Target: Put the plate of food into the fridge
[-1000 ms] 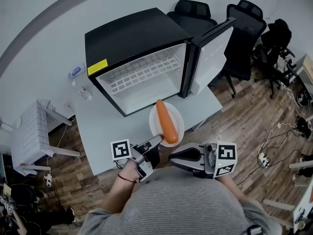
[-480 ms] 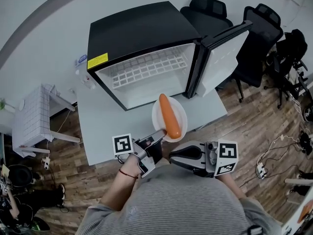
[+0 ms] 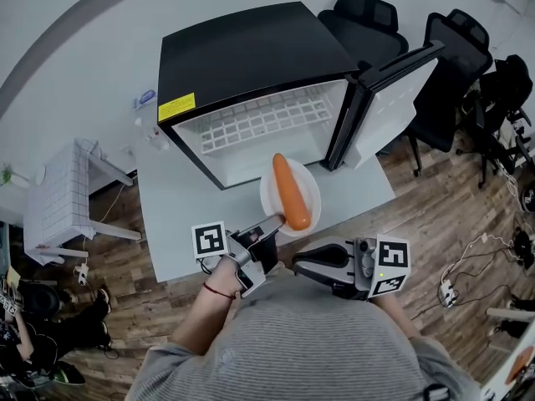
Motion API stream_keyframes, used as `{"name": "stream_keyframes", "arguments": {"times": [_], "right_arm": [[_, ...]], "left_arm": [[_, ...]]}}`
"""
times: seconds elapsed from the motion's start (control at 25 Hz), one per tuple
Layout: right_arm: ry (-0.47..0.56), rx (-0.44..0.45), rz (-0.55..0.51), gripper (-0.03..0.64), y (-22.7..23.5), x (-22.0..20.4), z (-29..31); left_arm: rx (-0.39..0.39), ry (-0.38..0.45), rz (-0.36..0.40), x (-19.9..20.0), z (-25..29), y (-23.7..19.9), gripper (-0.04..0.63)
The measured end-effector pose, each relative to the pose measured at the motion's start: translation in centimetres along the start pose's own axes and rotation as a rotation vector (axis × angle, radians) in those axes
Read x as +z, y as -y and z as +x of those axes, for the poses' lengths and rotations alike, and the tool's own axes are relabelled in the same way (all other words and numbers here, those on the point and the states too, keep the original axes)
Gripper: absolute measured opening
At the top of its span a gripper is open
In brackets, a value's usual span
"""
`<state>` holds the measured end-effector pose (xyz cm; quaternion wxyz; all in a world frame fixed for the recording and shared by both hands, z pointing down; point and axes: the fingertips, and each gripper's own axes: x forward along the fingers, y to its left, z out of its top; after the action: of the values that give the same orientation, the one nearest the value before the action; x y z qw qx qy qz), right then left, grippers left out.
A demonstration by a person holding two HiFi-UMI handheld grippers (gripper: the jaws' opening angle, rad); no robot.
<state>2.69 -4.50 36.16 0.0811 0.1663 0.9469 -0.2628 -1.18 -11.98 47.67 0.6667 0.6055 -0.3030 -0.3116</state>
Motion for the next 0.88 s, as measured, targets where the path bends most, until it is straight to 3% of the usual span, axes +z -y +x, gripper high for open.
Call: {"name": "stream_keyframes", "arguments": {"times": [0.88], "right_arm": [[-0.010,-0.027,0.021,0.014,1.8,0.0,0.8]], "left_arm": [[0.012,0.072,0.033,6.8,2.1,0.6,0.046]]}}
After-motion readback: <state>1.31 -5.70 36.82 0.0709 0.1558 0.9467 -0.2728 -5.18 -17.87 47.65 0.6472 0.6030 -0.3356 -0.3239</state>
